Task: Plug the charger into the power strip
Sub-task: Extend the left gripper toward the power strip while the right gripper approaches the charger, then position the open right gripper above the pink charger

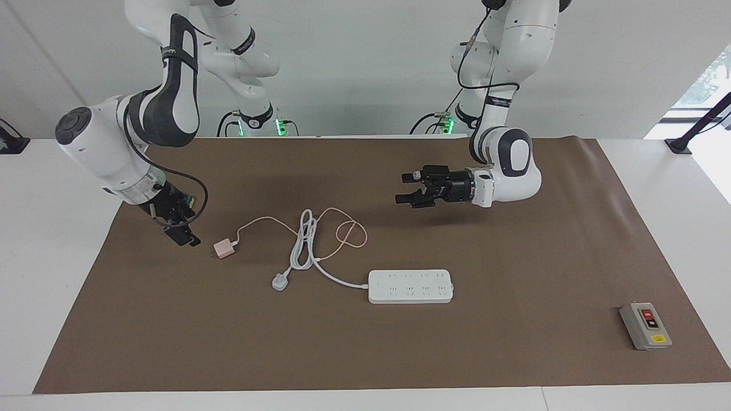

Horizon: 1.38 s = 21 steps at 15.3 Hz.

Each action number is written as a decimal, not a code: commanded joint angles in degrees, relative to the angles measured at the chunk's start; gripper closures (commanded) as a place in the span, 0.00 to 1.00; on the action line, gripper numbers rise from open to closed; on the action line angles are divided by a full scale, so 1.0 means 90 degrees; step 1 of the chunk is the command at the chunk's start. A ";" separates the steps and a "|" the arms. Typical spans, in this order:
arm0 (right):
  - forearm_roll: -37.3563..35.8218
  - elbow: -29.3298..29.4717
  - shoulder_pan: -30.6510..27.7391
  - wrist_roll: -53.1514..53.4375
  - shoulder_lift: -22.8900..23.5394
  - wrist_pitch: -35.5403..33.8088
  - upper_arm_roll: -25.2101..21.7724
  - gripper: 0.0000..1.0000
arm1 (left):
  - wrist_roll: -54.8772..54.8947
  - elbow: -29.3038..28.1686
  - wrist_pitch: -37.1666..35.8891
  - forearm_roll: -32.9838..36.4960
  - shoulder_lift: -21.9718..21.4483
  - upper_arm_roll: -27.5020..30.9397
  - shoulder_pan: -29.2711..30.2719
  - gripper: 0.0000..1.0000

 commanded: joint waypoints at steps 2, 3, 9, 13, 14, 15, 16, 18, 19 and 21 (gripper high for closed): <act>0.0162 -0.0101 0.0210 0.0142 0.0330 0.0078 0.0055 0.00 | 0.0159 0.0241 -0.0072 -0.0148 0.0281 0.0093 -0.0098 0.00; 0.0171 -0.0121 0.0142 0.0133 0.0350 0.0068 0.0055 0.00 | 0.0159 0.0280 -0.0063 -0.0148 0.0300 0.0093 -0.0098 0.00; 0.0532 -0.0062 -0.0071 -0.0469 0.0897 0.0166 0.0065 0.01 | 0.0188 0.0476 -0.0063 -0.0070 0.0535 0.0093 -0.0098 0.00; 0.0845 -0.0169 -0.0210 -0.1342 0.0858 -0.0059 0.0055 0.00 | 0.0344 0.0457 0.0015 -0.0060 0.0535 0.0103 -0.0137 0.00; 0.0845 -0.0237 -0.0220 -0.1429 0.0858 -0.0030 0.0055 0.00 | 0.0335 0.0456 0.0015 -0.0060 0.0535 0.0103 -0.0137 0.00; 0.0845 -0.0286 -0.0200 -0.1556 0.0858 -0.0020 0.0055 0.00 | 0.0335 0.0456 0.0006 -0.0051 0.0535 0.0103 -0.0137 0.00; 0.0845 -0.0383 -0.0181 -0.1596 0.0858 0.0019 0.0055 0.00 | 0.0335 0.0447 0.0015 -0.0050 0.0525 0.0103 -0.0137 0.00; 0.0845 -0.0414 -0.0181 -0.1606 0.0868 0.0087 0.0055 0.00 | 0.0335 0.0388 0.0015 -0.0050 0.0515 0.0103 -0.0137 0.00; 0.0845 -0.0404 -0.0190 -0.1625 0.0897 0.0107 0.0055 0.00 | 0.0335 0.0359 0.0006 -0.0050 0.0515 0.0103 -0.0137 0.00; 0.0845 -0.0404 -0.0181 -0.1664 0.1004 0.0291 0.0055 0.00 | 0.0335 0.0359 -0.0004 -0.0050 0.0515 0.0093 -0.0137 0.00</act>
